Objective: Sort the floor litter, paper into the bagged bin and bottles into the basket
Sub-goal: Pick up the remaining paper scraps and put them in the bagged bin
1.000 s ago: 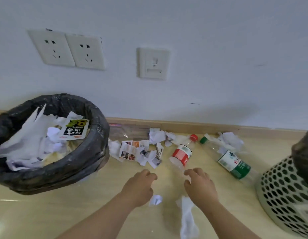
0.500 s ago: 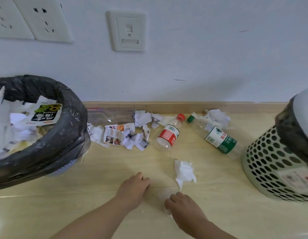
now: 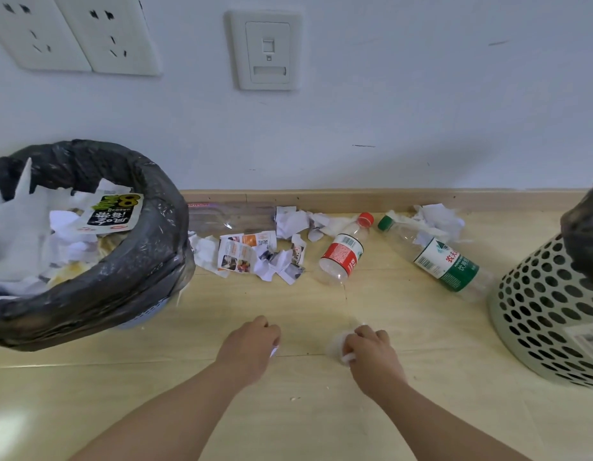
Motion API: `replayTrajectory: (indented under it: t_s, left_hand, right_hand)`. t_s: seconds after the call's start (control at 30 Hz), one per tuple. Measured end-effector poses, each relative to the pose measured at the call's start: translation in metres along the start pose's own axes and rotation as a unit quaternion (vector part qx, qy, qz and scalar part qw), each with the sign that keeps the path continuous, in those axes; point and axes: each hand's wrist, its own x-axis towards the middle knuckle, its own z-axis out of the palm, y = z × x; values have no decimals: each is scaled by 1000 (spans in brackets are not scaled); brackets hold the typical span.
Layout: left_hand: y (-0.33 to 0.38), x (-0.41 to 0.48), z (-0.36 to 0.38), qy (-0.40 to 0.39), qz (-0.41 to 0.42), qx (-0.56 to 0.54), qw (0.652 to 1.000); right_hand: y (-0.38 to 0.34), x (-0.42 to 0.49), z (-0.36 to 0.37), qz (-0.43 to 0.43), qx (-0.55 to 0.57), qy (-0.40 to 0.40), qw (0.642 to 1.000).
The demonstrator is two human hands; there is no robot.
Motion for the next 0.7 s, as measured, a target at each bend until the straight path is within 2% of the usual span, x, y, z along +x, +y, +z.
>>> replayTrajectory:
  t_s: [0.07, 0.2, 0.27, 0.4, 0.53, 0.6, 0.7]
  left_hand:
    - [-2, 3, 1, 16, -11, -30, 999]
    - [-4, 9, -1, 68, -41, -76, 994]
    - [-6, 11, -4, 109, -61, -81, 989]
    - [-15, 23, -23, 198, -106, -62, 972]
    - [-30, 48, -64, 290, -214, -142, 922]
    - [-33, 60, -83, 315, -238, -192, 899]
    - [-37, 78, -109, 309, -249, -221, 891]
  right_hand:
    - [-8, 1, 5, -6, 50, -10, 999]
    - [-32, 7, 2, 62, 248, 59, 965]
    - [-41, 13, 2, 74, 282, 69, 954]
    - [-50, 22, 11, 55, 249, 12, 967]
    - [-51, 33, 8, 82, 204, -43, 975]
    - [-51, 39, 6, 90, 182, -68, 977]
    - [-49, 46, 5, 99, 180, -90, 975]
